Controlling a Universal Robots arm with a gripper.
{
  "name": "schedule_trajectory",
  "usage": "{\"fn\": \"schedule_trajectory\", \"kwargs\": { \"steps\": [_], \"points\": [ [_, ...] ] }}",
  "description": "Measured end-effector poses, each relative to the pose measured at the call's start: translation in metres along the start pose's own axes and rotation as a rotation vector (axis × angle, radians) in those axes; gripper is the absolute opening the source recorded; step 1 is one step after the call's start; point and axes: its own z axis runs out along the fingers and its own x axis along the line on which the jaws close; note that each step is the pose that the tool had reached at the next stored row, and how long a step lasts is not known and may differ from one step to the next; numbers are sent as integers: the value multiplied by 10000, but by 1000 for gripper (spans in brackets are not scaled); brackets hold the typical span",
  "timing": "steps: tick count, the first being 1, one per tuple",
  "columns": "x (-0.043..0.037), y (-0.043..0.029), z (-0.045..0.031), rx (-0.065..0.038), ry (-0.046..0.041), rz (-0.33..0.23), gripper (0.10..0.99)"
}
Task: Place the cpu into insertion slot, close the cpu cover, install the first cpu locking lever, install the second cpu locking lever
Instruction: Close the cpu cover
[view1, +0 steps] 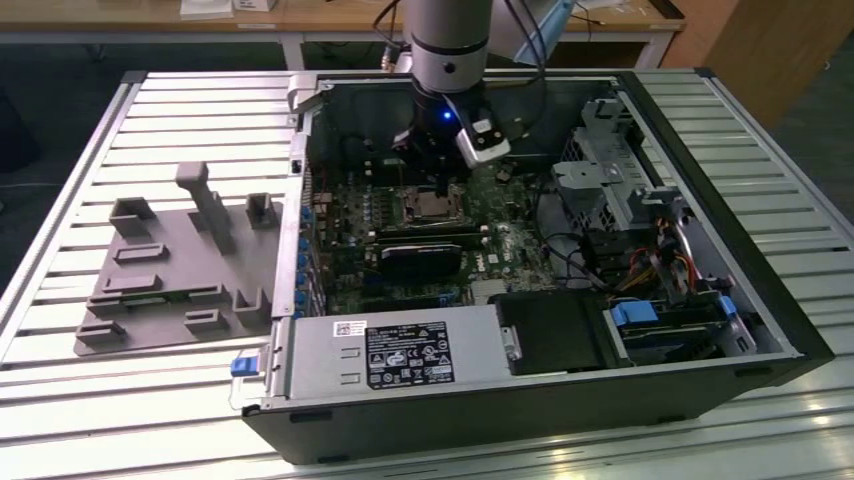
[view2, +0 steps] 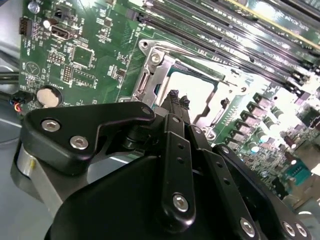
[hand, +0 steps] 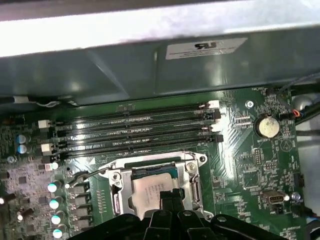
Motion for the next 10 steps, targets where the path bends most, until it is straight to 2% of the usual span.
{"fn": "schedule_trajectory", "kwargs": {
  "steps": [5,10],
  "points": [
    [45,-19,10,-17,-79,-103,102],
    [180,-40,19,-20,-128,-104,102]
  ]
}}
